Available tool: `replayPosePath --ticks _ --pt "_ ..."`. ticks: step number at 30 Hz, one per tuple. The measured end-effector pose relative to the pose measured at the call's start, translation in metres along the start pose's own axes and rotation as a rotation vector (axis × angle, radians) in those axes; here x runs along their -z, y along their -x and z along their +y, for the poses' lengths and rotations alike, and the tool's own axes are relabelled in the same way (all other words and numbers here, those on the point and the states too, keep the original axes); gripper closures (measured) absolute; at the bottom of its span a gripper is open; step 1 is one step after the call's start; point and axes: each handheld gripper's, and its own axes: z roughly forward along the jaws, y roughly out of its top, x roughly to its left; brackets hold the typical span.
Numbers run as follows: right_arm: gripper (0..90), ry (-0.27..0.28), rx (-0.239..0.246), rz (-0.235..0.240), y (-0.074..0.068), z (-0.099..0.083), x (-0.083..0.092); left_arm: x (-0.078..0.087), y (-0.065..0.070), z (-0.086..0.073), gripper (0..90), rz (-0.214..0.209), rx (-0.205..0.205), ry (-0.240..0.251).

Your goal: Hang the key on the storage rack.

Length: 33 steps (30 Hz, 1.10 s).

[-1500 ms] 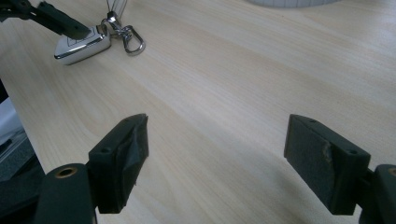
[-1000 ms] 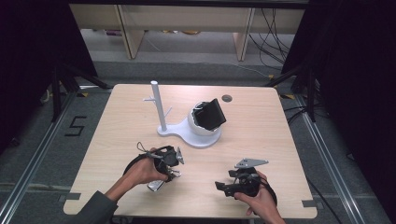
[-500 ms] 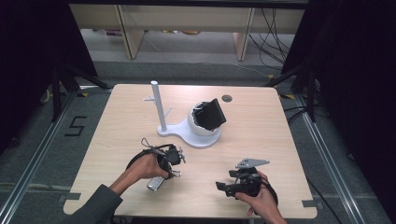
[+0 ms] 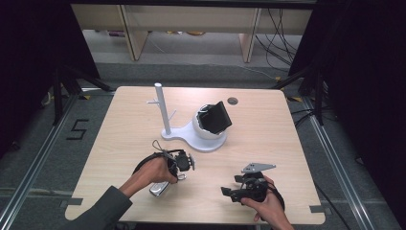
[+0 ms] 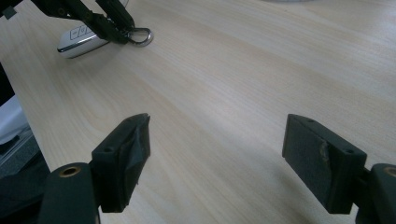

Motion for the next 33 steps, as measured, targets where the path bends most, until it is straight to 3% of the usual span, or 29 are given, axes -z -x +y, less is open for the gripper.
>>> replayPosePath --ticks 4,10,11,14,19,20,21,23,25,31,33 --pt "24.6 0.003 0.013 0.0 0.001 0.0 0.0 0.0 -0.003 0.0 73.9 -0.024 0.019 0.002" --pt "24.8 -0.006 -0.007 0.014 0.001 0.0 0.0 0.0 -0.005 -0.001 75.3 -0.03 -0.009 0.011" --pt "24.8 0.001 0.014 0.008 0.002 0.0 0.0 0.0 -0.006 -0.001 75.3 -0.041 -0.012 0.014" --pt "24.8 -0.006 -0.014 0.006 0.001 0.0 0.001 0.0 -0.007 -0.002 75.3 -0.041 -0.006 0.021" --pt "24.9 0.002 0.01 0.006 0.003 0.0 0.0 0.003 -0.011 -0.006 75.4 -0.045 0.0 0.052" --pt "24.9 -0.004 -0.012 0.002 0.002 0.0 0.001 0.005 -0.011 -0.006 75.4 -0.047 -0.004 0.053" --pt "25.0 0.006 0.008 0.005 0.003 0.0 0.0 0.01 -0.012 -0.009 75.4 -0.055 0.0 0.068" --pt "25.0 0.004 0.005 0.004 0.003 0.0 0.0 0.013 -0.014 -0.01 75.4 -0.062 0.006 0.076" --pt "25.0 -0.008 -0.018 0.011 0.003 0.0 0.0 0.022 -0.018 -0.014 75.4 -0.053 0.016 0.105" --pt "25.0 0.003 -0.006 0.001 0.007 0.0 0.0 0.049 -0.029 -0.025 75.4 -0.025 0.044 0.152" --pt "25.0 -0.003 -0.031 0.007 0.006 0.0 0.001 0.06 -0.033 -0.03 75.4 -0.011 0.054 0.165"
